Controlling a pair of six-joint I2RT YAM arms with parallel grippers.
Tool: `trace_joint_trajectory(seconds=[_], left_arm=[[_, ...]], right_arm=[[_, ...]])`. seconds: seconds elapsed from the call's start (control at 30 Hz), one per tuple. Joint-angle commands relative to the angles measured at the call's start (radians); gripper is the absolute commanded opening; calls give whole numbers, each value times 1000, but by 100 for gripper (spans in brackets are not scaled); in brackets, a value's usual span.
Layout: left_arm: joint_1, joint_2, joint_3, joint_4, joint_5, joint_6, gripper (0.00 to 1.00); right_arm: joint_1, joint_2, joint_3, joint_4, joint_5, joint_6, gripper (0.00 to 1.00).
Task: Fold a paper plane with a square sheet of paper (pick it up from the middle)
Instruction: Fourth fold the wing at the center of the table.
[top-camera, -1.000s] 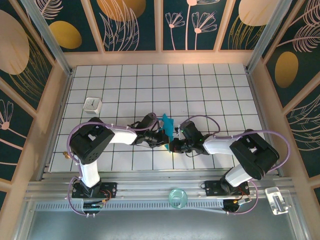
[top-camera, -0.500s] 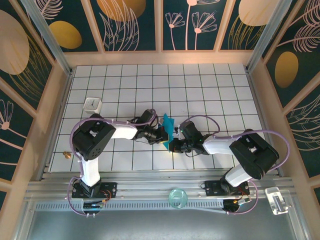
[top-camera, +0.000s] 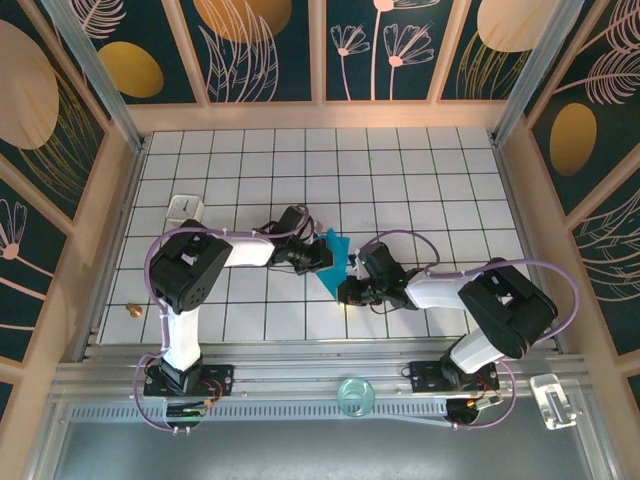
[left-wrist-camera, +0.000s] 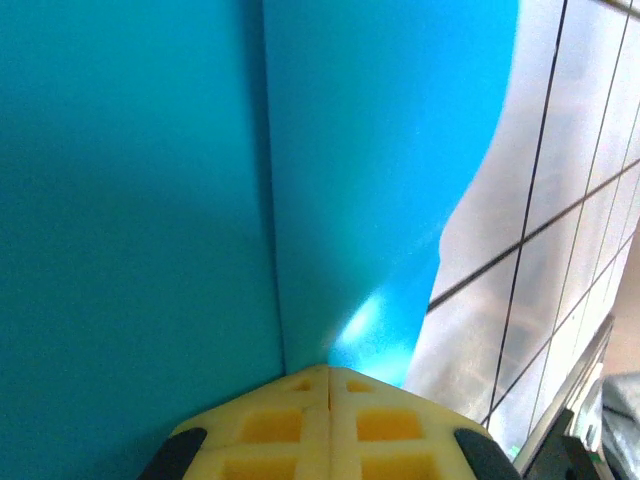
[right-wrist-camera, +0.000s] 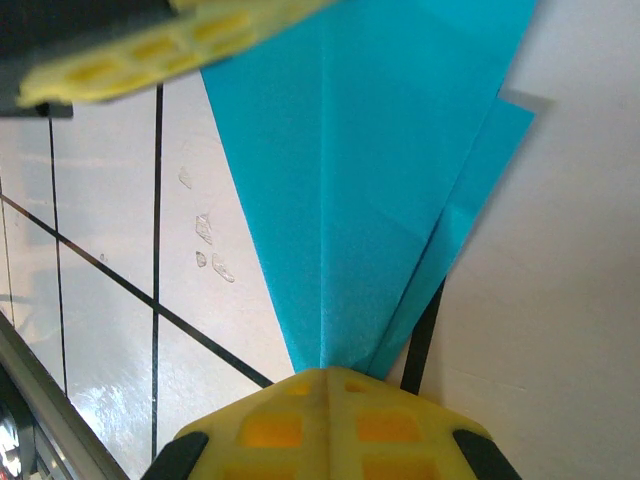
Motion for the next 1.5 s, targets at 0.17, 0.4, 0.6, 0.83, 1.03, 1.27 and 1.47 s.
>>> trace_joint_trajectory(seconds=[0.17, 0.4, 0.6, 0.83, 1.03, 1.27, 1.47], left_arm=[[39, 79, 88, -59, -68, 62, 0], [63, 114, 167, -98, -73, 83, 0], [86, 162, 247, -138, -81, 105, 0], [117, 220, 325, -156, -72, 114, 0], [140, 268, 380, -166, -53, 117, 3], [172, 317, 454, -173, -29, 114, 9], [200, 358, 538, -208, -26, 129, 15]], right_arm=[[16, 111, -91, -286, 155, -14, 0], [16, 109, -92, -286, 157, -12, 0], [16, 109, -94, -288, 157, -11, 0], [16, 112, -94, -287, 160, -9, 0], [15, 109, -95, -288, 160, -8, 0], [16, 112, -94, -291, 162, -8, 0], [16, 110, -95, -291, 163, -6, 0]])
